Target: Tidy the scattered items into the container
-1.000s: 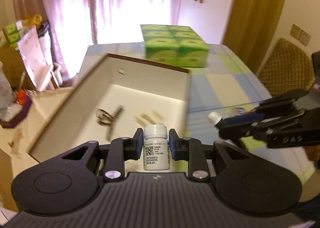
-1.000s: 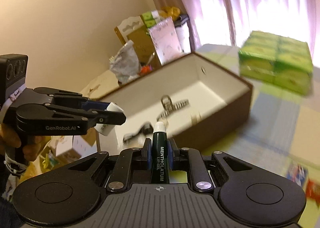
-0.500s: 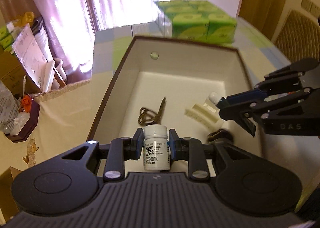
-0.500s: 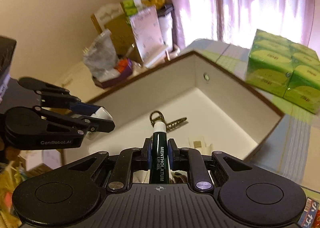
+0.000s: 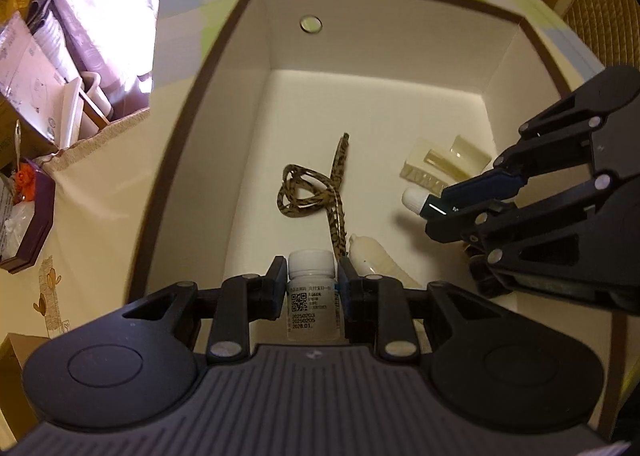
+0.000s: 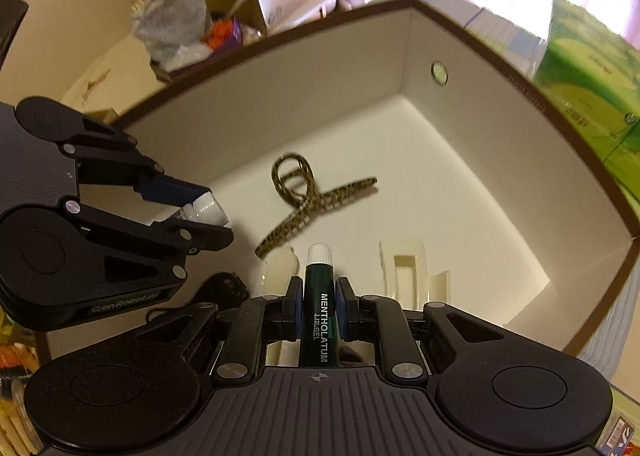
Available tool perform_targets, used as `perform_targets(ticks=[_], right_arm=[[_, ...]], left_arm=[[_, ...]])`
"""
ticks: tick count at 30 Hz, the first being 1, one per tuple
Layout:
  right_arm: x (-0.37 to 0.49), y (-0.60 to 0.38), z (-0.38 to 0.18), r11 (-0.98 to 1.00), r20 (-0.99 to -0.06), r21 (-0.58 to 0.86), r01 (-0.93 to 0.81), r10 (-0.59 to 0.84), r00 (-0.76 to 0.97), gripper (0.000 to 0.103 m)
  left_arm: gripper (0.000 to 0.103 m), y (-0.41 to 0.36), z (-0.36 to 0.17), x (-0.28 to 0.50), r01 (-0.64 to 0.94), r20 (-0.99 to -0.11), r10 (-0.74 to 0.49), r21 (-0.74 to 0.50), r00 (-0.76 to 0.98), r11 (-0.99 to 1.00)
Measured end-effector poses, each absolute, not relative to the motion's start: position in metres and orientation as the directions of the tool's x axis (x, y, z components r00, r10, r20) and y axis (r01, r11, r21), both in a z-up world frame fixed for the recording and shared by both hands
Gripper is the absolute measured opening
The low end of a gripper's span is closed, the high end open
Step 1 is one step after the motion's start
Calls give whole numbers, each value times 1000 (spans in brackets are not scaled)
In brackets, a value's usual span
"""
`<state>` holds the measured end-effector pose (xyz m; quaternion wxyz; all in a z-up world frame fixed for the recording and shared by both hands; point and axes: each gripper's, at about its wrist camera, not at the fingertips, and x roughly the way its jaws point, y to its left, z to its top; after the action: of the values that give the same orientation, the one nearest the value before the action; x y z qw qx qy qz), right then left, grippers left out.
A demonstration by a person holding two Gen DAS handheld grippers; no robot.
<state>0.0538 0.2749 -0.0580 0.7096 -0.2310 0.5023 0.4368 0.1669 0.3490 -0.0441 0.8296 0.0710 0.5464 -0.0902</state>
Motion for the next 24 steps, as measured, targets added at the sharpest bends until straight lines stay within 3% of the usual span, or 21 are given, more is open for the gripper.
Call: perform_targets(ticks=[10,24], right_arm=[[60,288,-72,513,-943,94,-853,321,89,19],[60,291,-72,506,-946,75,-859,310,100,19]], left_arm=[[22,349,-69,183,233,-953,-66,5,297,972],[23,349,-67,183,231,-951,-63,9,302,973]])
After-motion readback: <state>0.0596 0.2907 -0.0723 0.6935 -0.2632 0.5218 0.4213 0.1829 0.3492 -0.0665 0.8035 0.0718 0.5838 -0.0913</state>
